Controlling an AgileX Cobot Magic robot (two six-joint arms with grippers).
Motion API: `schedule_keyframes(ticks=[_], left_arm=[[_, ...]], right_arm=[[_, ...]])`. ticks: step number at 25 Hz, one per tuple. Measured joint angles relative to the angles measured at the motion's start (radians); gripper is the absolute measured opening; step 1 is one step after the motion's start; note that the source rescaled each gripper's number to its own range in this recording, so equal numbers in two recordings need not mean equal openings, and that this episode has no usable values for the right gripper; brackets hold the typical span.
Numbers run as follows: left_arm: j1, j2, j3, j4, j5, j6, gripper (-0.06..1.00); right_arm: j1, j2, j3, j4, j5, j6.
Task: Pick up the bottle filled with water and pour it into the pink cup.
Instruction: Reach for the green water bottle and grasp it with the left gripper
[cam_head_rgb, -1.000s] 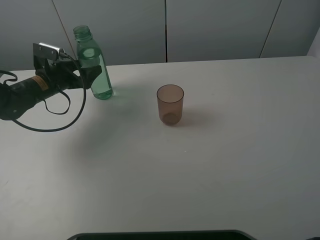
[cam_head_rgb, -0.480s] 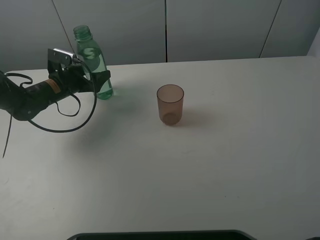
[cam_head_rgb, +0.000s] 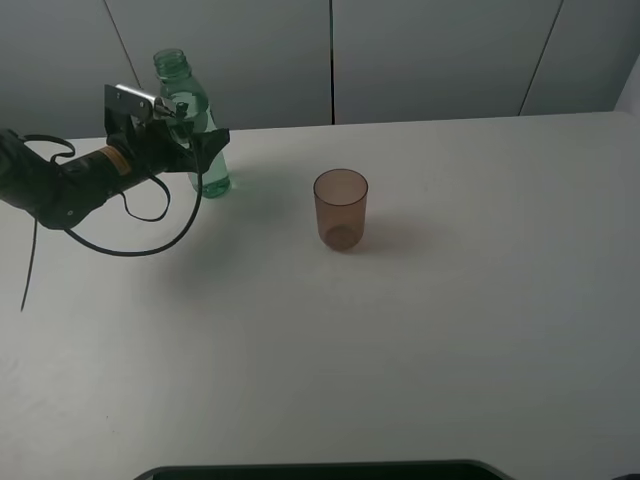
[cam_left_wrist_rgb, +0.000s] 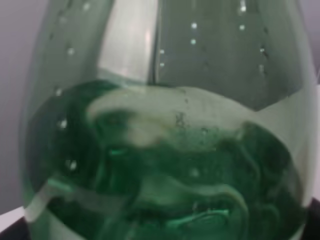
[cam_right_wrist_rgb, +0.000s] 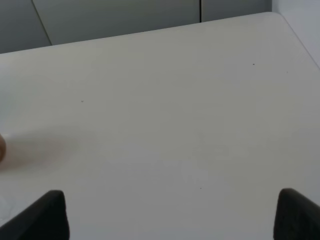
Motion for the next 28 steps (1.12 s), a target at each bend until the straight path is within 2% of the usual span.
schedule_keyframes(ticks=[14, 15, 16, 17, 18, 28], left_arm=[[-0.010, 0.002, -0.032, 0.012, 0.026, 0.000, 0.94], [-0.010, 0.002, -0.032, 0.012, 0.026, 0.000, 0.84], [-0.010, 0.002, -0.032, 0.012, 0.027, 0.000, 0.64], [-0.010, 0.002, -0.032, 0.006, 0.028, 0.000, 0.20], [-0.010, 0.002, -0.033, 0.006, 0.030, 0.000, 0.00], [-0.010, 0.002, -0.038, 0.008, 0.033, 0.000, 0.01]], right_arm=[[0.000, 0.000, 0.000, 0.000, 0.000, 0.000], [0.000, 0.000, 0.000, 0.000, 0.000, 0.000], [0.000, 0.000, 0.000, 0.000, 0.000, 0.000], [0.000, 0.000, 0.000, 0.000, 0.000, 0.000], [0.000, 0.000, 0.000, 0.000, 0.000, 0.000], [0.000, 0.000, 0.000, 0.000, 0.000, 0.000]])
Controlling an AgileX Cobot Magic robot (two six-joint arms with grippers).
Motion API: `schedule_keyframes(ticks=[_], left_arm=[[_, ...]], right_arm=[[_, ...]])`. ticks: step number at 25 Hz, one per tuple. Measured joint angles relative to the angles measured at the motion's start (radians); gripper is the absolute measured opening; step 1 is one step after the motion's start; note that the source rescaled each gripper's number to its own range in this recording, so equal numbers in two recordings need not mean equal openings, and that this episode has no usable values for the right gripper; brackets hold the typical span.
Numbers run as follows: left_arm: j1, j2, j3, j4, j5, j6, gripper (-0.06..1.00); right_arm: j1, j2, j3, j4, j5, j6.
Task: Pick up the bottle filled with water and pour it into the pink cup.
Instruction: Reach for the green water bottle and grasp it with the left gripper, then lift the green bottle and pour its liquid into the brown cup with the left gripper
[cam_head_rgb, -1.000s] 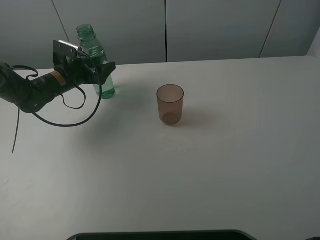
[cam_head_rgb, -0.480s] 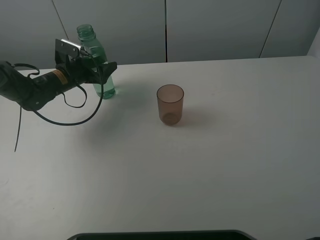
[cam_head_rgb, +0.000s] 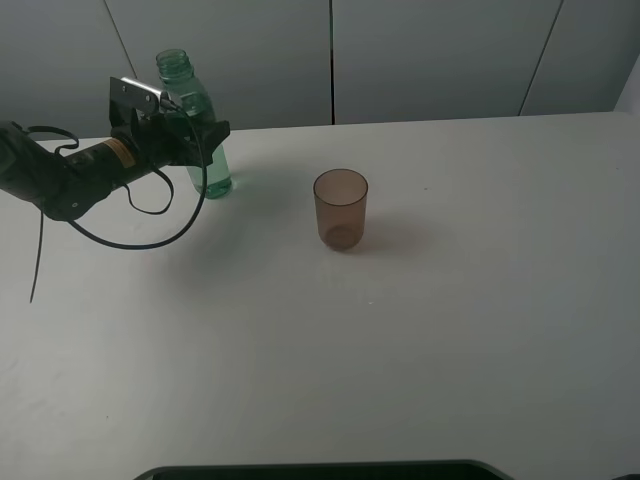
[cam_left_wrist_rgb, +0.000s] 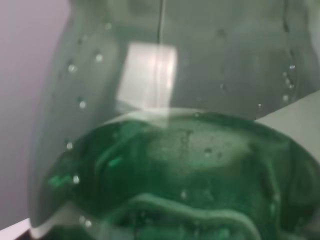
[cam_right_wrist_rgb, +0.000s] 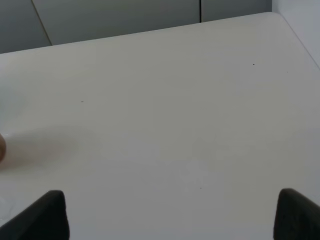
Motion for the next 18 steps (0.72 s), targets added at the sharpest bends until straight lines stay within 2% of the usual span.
schedule_keyframes(ticks=[3, 11, 18], left_arm=[[0.000, 0.000, 0.000, 0.000, 0.000, -0.002, 0.01], [0.000, -0.022, 0.000, 0.013, 0.037, -0.114, 0.01], [0.000, -0.106, 0.008, 0.127, 0.087, -0.225, 0.00]], right_arm=[[0.000, 0.000, 0.000, 0.000, 0.000, 0.000], [0.000, 0.000, 0.000, 0.000, 0.000, 0.000], [0.000, 0.000, 0.000, 0.000, 0.000, 0.000]])
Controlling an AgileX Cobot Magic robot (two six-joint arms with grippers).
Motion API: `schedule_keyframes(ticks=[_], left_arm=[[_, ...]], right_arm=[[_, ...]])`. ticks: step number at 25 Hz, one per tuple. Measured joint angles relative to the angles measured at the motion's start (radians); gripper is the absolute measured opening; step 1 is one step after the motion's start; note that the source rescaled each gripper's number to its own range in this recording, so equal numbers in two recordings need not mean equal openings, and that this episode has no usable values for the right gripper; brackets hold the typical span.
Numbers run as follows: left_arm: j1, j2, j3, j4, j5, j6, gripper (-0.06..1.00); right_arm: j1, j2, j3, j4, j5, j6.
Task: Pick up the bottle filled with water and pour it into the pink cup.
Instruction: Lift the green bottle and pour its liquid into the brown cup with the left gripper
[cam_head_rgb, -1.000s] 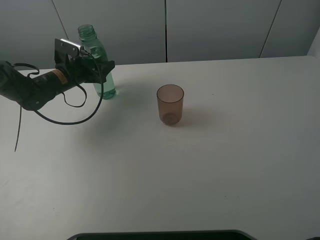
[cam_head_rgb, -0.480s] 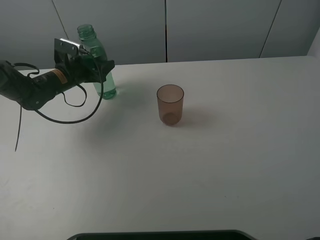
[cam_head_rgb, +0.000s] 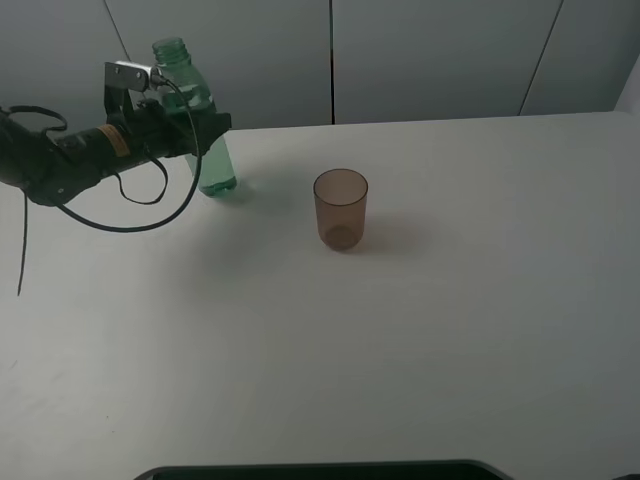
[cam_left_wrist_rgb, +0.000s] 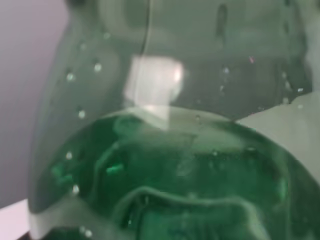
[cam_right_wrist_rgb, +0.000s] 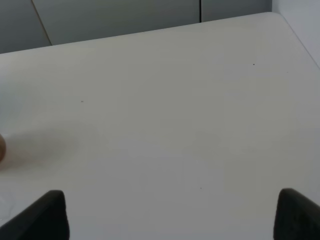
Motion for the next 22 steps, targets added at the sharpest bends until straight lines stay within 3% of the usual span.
schedule_keyframes(ticks=[13, 19, 22], left_arm=[[0.000, -0.199, 0.012, 0.277, 0.110, -0.112, 0.00], [-0.019, -0.221, 0.012, 0.340, 0.140, -0.084, 0.00], [-0.070, -0.221, 0.012, 0.362, 0.217, -0.050, 0.00]], right_arm=[[0.000, 0.000, 0.000, 0.000, 0.000, 0.000], [0.000, 0.000, 0.000, 0.000, 0.000, 0.000], [0.000, 0.000, 0.000, 0.000, 0.000, 0.000]])
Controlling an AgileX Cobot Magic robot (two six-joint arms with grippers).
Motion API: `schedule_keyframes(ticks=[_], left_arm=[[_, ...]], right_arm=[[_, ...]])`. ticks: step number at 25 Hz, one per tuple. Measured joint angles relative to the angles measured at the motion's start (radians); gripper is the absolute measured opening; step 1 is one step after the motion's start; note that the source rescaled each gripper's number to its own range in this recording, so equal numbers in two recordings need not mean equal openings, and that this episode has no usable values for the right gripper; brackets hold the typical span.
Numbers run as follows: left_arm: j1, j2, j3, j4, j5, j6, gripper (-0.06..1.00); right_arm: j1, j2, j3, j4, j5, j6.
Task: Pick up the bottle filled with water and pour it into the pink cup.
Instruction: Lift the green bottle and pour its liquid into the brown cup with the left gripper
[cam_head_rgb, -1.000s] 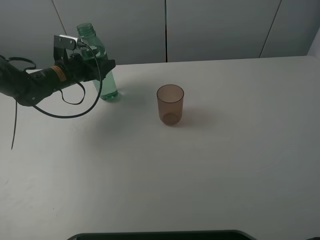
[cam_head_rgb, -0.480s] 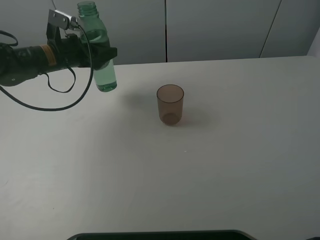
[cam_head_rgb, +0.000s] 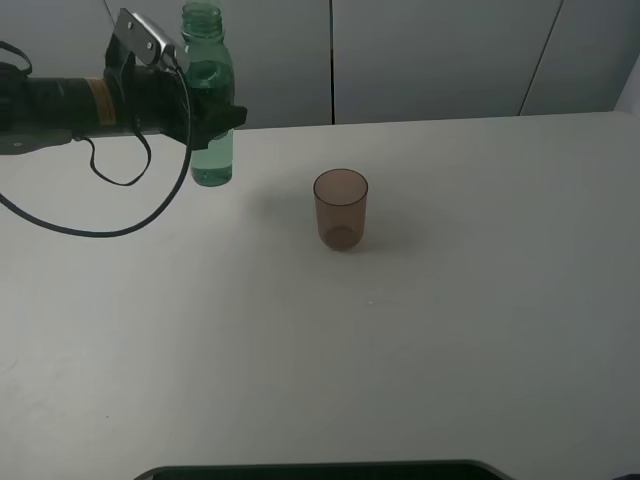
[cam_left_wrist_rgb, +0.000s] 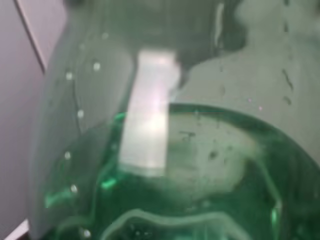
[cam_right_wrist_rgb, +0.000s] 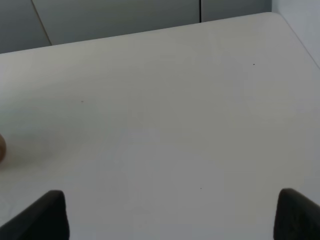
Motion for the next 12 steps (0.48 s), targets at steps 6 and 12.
schedule_keyframes(ticks=[6, 12], left_arm=[[-0.129, 0.000, 0.000, 0.003, 0.180, 0.159, 0.00], [-0.204, 0.000, 0.000, -0.074, 0.312, 0.339, 0.00]], right_arm=[[0.000, 0.000, 0.000, 0.000, 0.000, 0.000], [0.000, 0.000, 0.000, 0.000, 0.000, 0.000]])
